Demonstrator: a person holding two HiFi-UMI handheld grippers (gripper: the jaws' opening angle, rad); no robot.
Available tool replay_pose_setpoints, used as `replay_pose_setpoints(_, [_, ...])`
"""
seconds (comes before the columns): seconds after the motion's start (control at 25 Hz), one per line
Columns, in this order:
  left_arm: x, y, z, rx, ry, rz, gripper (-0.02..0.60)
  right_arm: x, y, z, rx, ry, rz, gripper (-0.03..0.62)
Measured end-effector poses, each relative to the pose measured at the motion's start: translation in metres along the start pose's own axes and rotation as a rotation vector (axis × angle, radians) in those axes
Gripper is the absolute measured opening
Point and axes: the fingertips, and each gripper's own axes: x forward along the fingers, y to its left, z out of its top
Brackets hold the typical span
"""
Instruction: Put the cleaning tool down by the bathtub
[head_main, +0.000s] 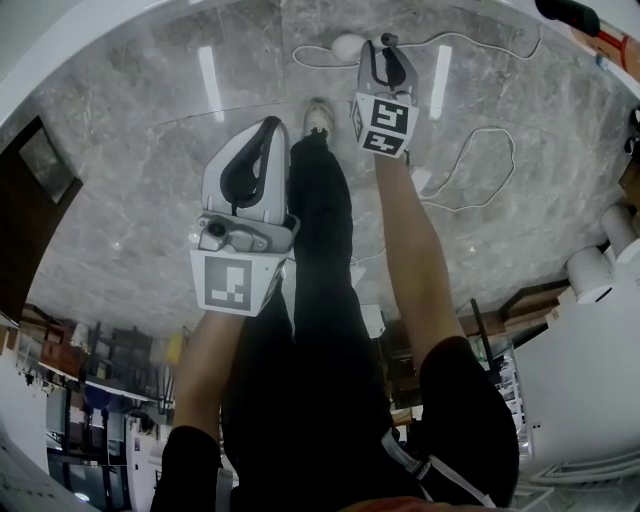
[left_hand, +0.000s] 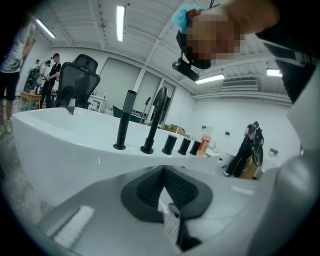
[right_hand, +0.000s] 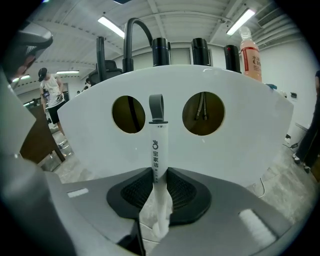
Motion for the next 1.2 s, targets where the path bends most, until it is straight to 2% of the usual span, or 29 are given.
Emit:
replay_pose_setpoints(0.72, [0.005, 0.012, 0.000, -0.024, -0.005, 0.021, 0.009, 0.046, -0.001, 0.018, -0.010, 0.003, 0.023, 0.084])
replay_pose_setpoints(1.2, [0.006, 0.018, -0.002, -0.023, 0.002, 0.023, 0.009, 0.062, -0.006, 0.022, 0.009, 0.001, 0.008, 0.084])
